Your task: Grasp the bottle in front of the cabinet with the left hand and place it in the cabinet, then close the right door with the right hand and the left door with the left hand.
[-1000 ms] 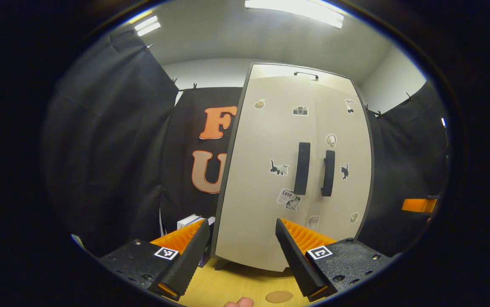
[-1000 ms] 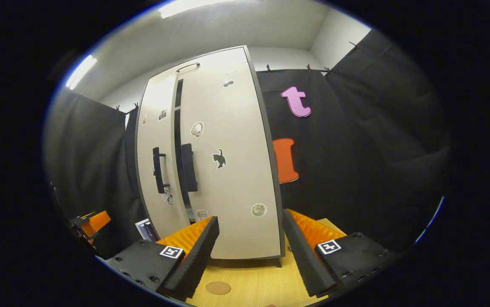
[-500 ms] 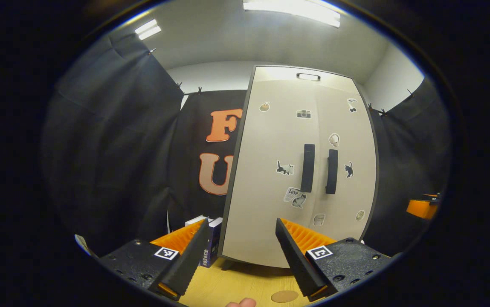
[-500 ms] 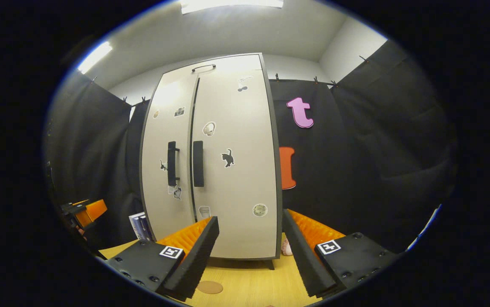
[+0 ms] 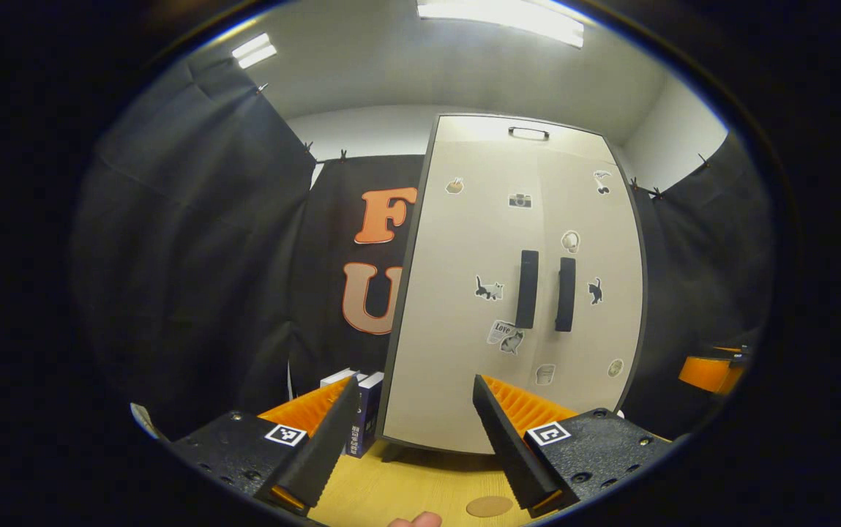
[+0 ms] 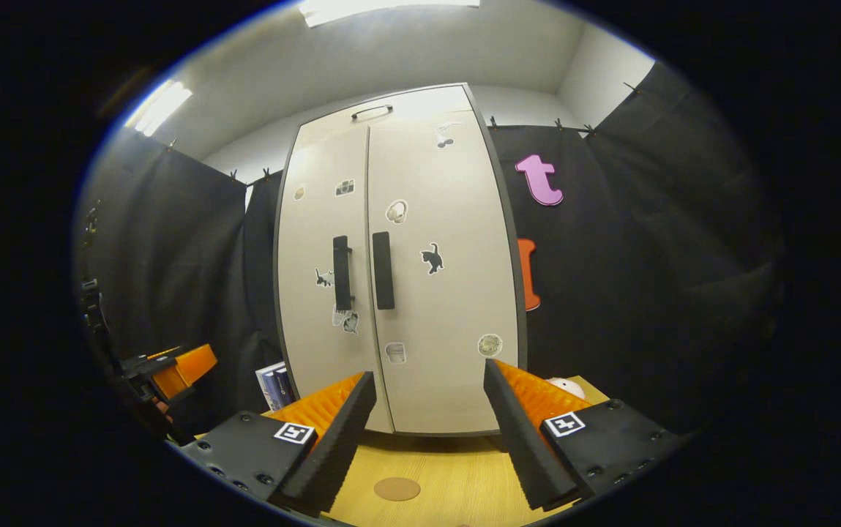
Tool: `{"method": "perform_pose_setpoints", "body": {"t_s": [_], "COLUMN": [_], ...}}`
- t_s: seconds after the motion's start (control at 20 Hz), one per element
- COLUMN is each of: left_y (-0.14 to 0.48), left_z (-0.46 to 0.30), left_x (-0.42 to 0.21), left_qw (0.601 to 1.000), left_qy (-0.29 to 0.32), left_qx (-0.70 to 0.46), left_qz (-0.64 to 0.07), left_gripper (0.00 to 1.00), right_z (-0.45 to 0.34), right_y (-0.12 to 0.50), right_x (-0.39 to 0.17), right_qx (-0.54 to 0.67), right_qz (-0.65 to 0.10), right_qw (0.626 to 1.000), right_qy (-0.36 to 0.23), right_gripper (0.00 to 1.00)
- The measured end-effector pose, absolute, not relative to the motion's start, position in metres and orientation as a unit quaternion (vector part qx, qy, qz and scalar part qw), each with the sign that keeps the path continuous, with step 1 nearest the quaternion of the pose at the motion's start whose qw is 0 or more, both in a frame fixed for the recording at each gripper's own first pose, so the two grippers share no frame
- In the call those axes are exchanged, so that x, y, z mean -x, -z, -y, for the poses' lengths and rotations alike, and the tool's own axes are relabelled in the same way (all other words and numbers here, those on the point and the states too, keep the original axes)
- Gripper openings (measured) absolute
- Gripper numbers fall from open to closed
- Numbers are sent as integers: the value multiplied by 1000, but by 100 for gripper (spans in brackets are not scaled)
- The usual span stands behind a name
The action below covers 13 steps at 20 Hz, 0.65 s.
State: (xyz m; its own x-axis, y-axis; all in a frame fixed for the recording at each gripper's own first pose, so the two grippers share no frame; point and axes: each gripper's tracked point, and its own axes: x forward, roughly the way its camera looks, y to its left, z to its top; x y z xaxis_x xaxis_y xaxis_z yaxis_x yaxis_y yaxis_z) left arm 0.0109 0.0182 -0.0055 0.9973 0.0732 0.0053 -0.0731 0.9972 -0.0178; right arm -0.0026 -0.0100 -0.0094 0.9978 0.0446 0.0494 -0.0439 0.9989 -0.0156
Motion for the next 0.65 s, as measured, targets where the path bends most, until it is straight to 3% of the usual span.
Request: {"method": "perform_pose_setpoints", "body": {"t_s": [0.35, 0.65], "left_y": [3, 4], "left_z": [-22, -17], "left_x": [-9, -6], "left_qw": [999, 999], "left_qy": [-40, -34], "left_qx": [2, 6], "left_qz": [7, 5], "left_gripper": [91, 94], "right_z": [17, 19], "right_y": [6, 9], "right_x": [3, 3], "right_qx": [11, 9], "right_qz": [29, 28], "right_qw": [999, 1000], "right_qy": [-12, -9], "right_gripper": [98, 98]}}
